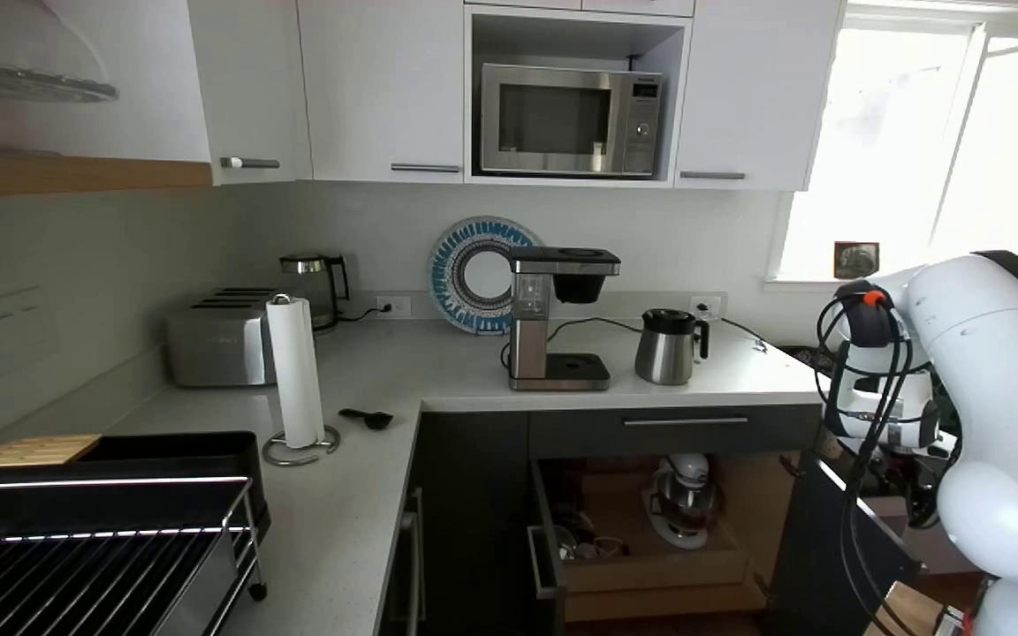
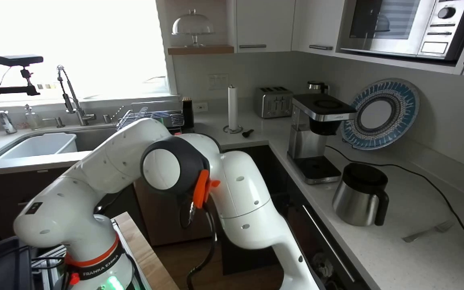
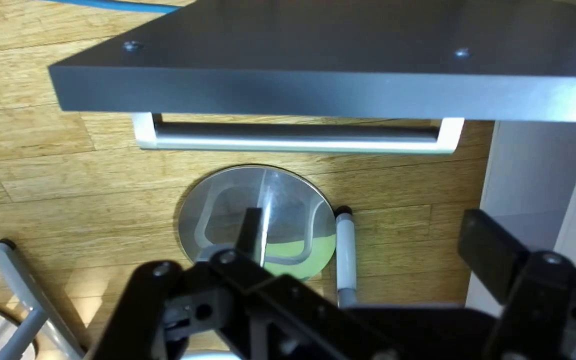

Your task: Close the right cabinet door

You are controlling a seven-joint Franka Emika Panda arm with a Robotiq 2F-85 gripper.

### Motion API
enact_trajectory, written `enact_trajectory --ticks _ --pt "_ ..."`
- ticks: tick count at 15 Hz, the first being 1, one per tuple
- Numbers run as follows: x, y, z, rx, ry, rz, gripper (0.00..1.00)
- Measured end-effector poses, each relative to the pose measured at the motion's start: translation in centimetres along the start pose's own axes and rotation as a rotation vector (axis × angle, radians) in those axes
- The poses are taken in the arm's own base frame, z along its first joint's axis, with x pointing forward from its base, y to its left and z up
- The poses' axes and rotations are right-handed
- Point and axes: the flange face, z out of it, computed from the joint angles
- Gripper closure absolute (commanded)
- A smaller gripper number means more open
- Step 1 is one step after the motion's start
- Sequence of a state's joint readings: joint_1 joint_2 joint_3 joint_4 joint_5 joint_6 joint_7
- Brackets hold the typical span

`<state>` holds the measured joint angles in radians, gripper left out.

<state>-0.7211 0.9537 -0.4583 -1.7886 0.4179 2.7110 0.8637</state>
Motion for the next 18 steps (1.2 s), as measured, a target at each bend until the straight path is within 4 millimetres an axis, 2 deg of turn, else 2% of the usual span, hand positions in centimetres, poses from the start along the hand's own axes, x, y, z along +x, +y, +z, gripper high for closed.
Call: enact_trajectory --ticks 6,11,18 --pt "-0.6 -0.8 1.9 0.012 -0.064 0.055 0.00" --pt "-1.4 -1.3 2.6 0.001 -0.156 0.110 0.00" --pt "-4.4 -2.3 2.9 0.030 -0.308 0.185 0.00"
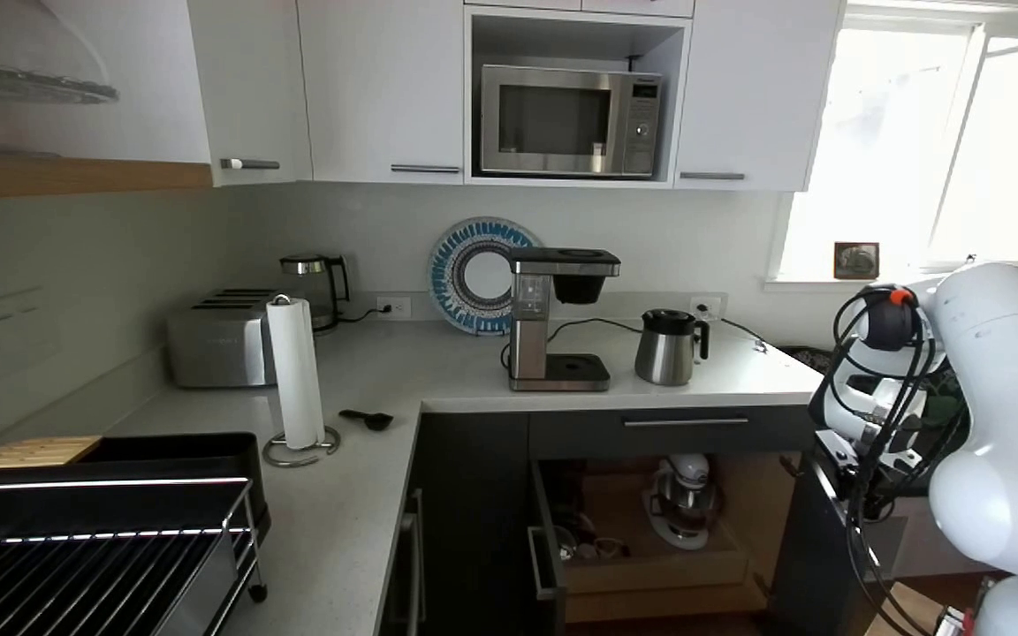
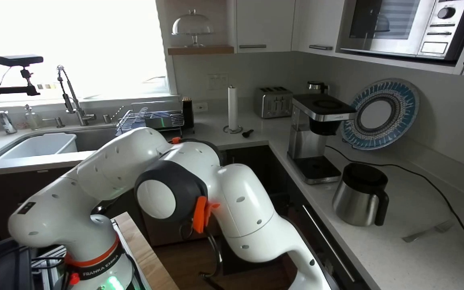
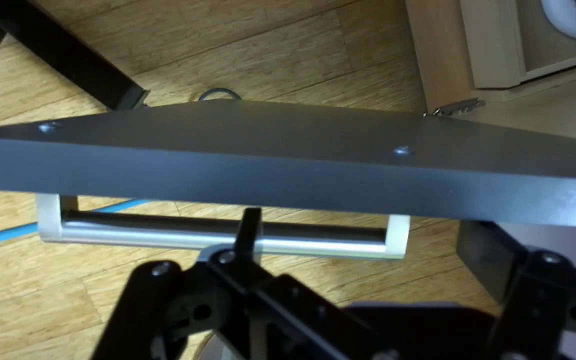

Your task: Close the right cabinet door

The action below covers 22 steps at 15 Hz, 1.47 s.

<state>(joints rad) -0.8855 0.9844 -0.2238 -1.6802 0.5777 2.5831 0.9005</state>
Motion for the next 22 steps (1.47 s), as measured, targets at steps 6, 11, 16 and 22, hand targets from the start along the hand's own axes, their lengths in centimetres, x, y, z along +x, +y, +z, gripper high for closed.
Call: enact_trajectory --ticks 6,11,16,22 --pt "-2.9 -0.6 -0.3 0.016 -0.134 0.053 0.00" --pt "-4.3 -0.7 -0.6 -0.012 -0.225 0.042 0.00" --pt "-4.6 -0.5 -0.6 -0.079 -0.293 0.030 0.00" --pt "-4.6 -0.7 -0.6 -0.101 -0.305 0.018 0.00"
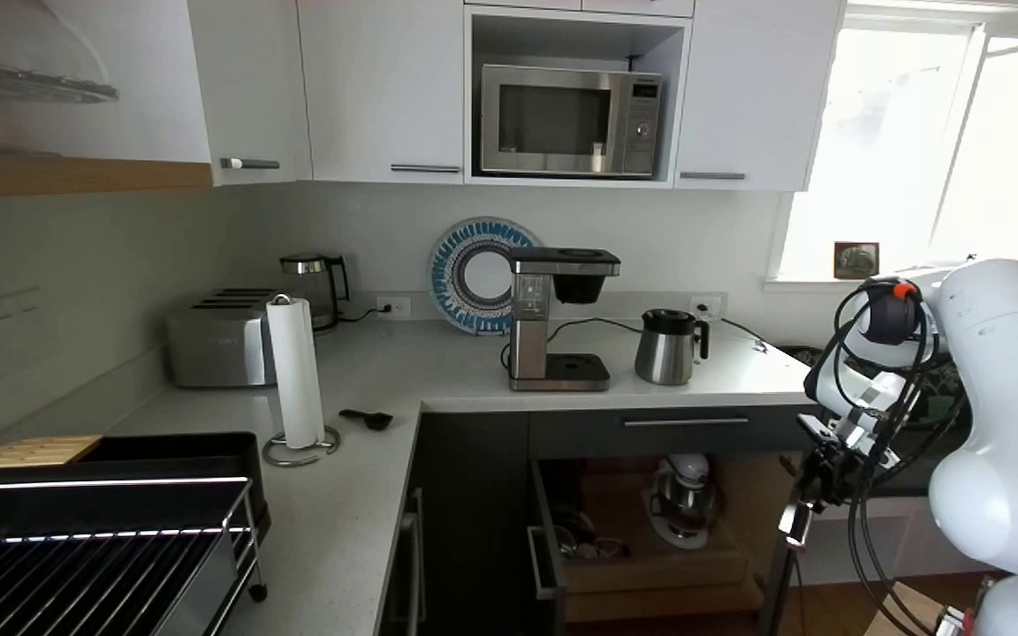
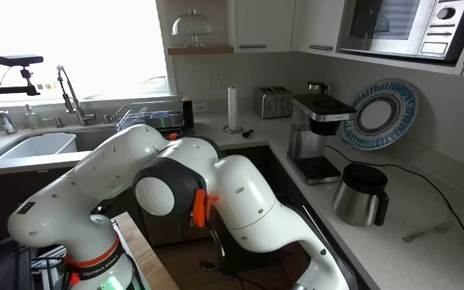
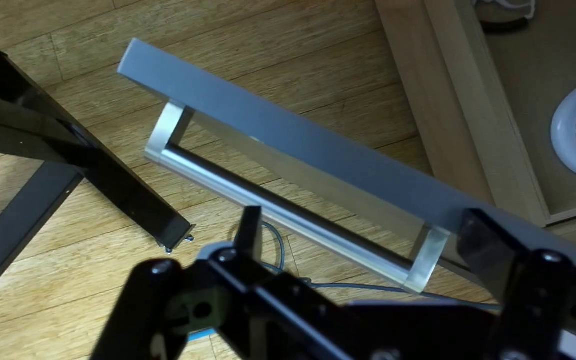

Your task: Close the right cabinet door

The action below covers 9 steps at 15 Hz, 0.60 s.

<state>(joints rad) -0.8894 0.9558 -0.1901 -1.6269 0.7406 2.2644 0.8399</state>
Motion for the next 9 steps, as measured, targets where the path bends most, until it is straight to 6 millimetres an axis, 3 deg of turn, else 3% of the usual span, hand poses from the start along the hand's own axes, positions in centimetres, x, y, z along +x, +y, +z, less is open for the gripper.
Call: enact_trajectory --ticks 5,9 --pt "0.0 -0.4 -0.3 0.036 0.005 0.017 0.00" --pt "0.3 -1.7 -2.2 0.210 0.059 0.089 0.00"
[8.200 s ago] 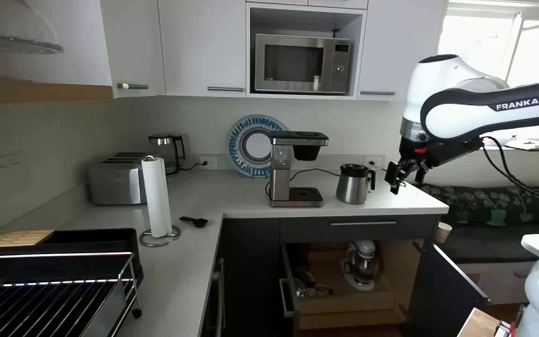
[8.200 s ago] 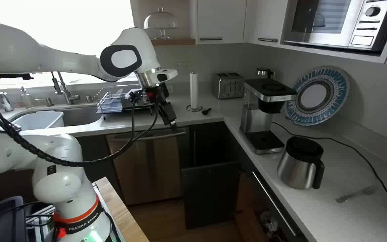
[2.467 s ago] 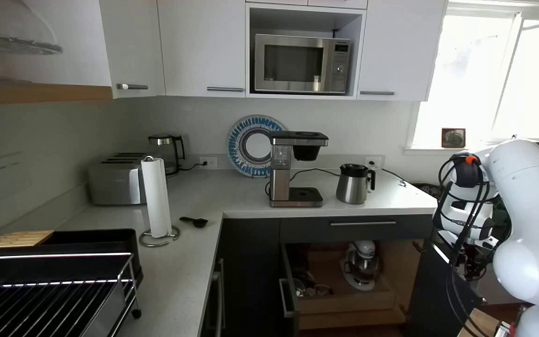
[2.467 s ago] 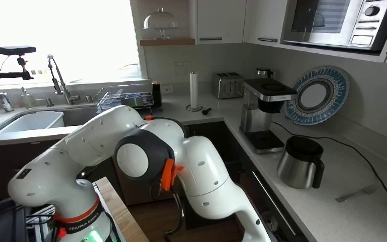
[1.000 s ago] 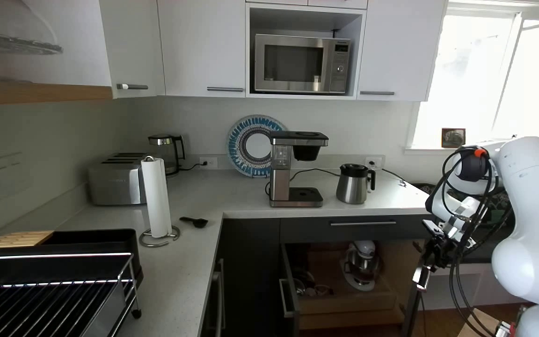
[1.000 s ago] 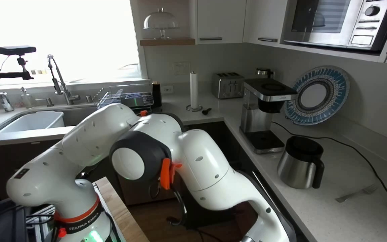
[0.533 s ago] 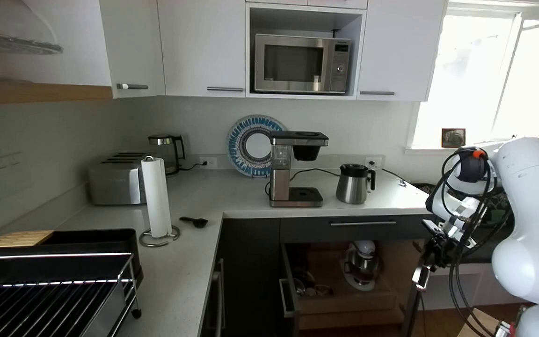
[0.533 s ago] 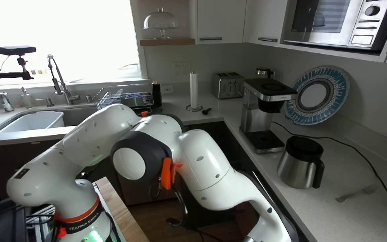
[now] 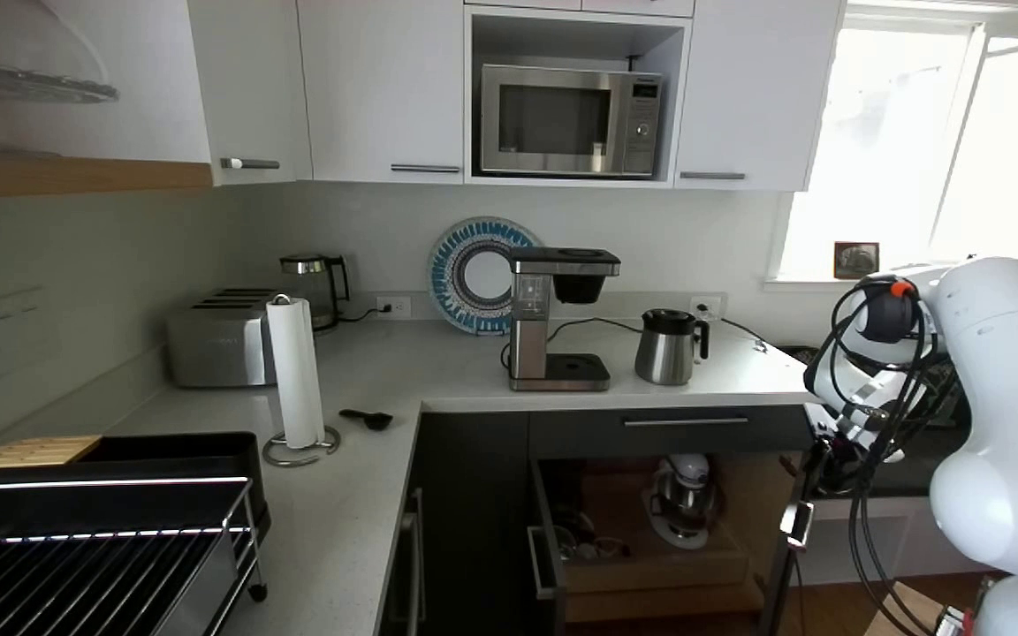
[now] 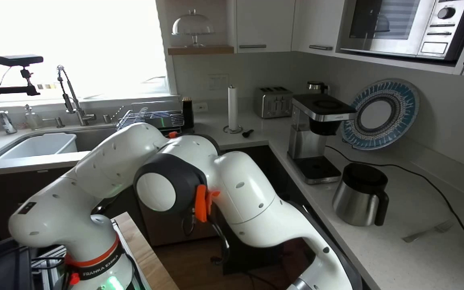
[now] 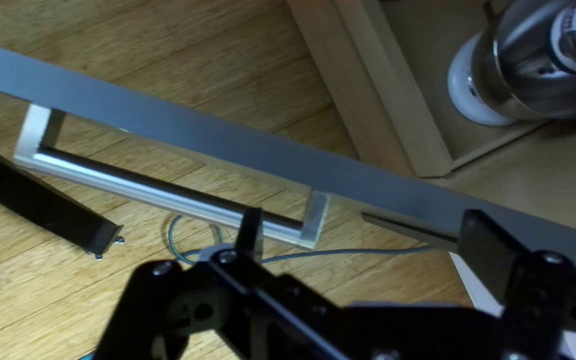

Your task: Close the right cabinet door

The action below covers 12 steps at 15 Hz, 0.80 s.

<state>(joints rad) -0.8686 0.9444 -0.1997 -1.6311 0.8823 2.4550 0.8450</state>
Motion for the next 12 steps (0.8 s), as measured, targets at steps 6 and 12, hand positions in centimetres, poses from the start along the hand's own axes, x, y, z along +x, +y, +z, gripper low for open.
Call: enact_trajectory --ticks 6,12 --pt "0.2 0.4 -0.7 0.069 0.135 0.085 0.00" --pt "-1.4 2.6 2.9 0.007 0.173 0.222 0.00"
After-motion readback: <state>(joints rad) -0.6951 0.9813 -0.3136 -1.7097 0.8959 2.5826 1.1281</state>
